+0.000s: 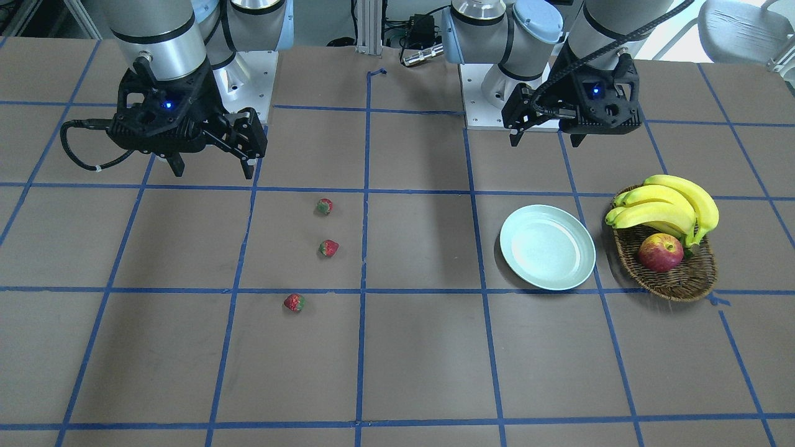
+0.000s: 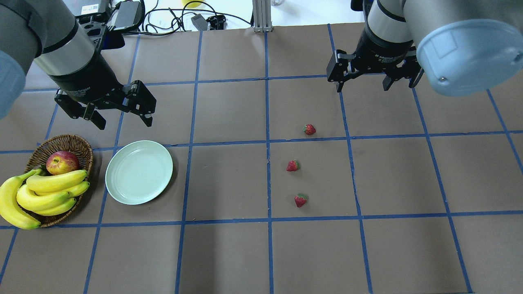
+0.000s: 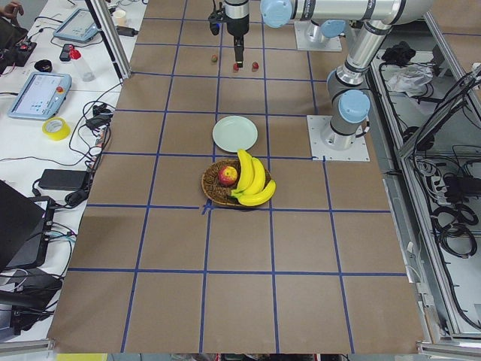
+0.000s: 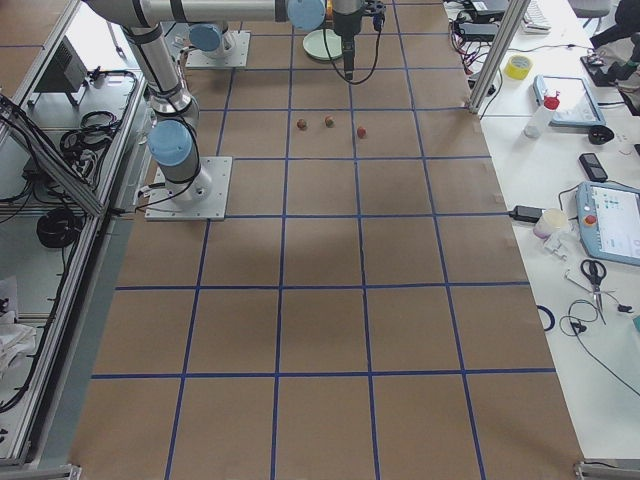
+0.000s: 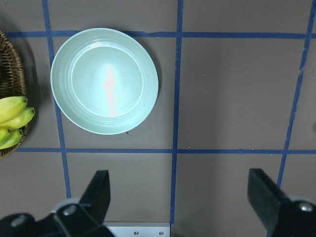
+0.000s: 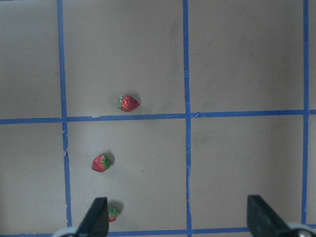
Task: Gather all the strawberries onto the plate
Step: 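Move the right gripper toward the farthest strawberry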
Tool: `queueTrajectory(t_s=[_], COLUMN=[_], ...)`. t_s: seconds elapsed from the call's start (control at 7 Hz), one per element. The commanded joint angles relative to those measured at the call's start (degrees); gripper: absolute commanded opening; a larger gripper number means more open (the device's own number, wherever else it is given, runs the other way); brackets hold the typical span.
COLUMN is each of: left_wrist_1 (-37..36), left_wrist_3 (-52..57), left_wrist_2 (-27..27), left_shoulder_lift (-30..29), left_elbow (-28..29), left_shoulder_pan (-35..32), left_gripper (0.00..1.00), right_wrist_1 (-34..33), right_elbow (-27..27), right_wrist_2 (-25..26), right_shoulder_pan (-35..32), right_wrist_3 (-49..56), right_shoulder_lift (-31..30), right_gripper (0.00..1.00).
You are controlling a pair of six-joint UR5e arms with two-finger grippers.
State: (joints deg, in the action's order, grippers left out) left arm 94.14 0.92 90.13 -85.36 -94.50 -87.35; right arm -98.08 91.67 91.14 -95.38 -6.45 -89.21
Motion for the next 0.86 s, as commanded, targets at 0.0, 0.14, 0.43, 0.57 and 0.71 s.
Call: queueTrajectory(t_s=[0.0,0.14,0.43,0.57,0.71], left_wrist_1=[-0.27,-0.27,-0.36,-0.27,-0.19], left_wrist_3=[-0.39,-0.48,-0.39,-0.39,-0.48], left_wrist_2=[-0.13,-0.04,-0.13,-0.04,-0.39], left_shoulder_lift=[0.02,0.11,-0.07,0.11,0.37], left_elbow=[-0.77,-0.78,-0.78,-0.60,-0.34], left_shoulder_pan=[-0.01,-0.01,-0.01,-0.10,-0.10], left_gripper=[1.00,1.00,1.00,1.00,1.00], right_wrist_1=[0.00,-0.26,-4.10,-7.09,-7.29], right_elbow=[0.00,0.00,-0.17,-0.17,-0.09], right_wrist_2=[0.01,-0.34,-1.13,-1.14,-1.14], right_shoulder_pan=[0.02,0.19,0.20,-0.07,-0.16], right_wrist_3=[-0.31,-0.31,-1.19,-3.54,-7.65], right_shoulder_lift=[0.09,0.17,3.75,7.17,9.64], right_gripper=[1.00,1.00,1.00,1.00,1.00])
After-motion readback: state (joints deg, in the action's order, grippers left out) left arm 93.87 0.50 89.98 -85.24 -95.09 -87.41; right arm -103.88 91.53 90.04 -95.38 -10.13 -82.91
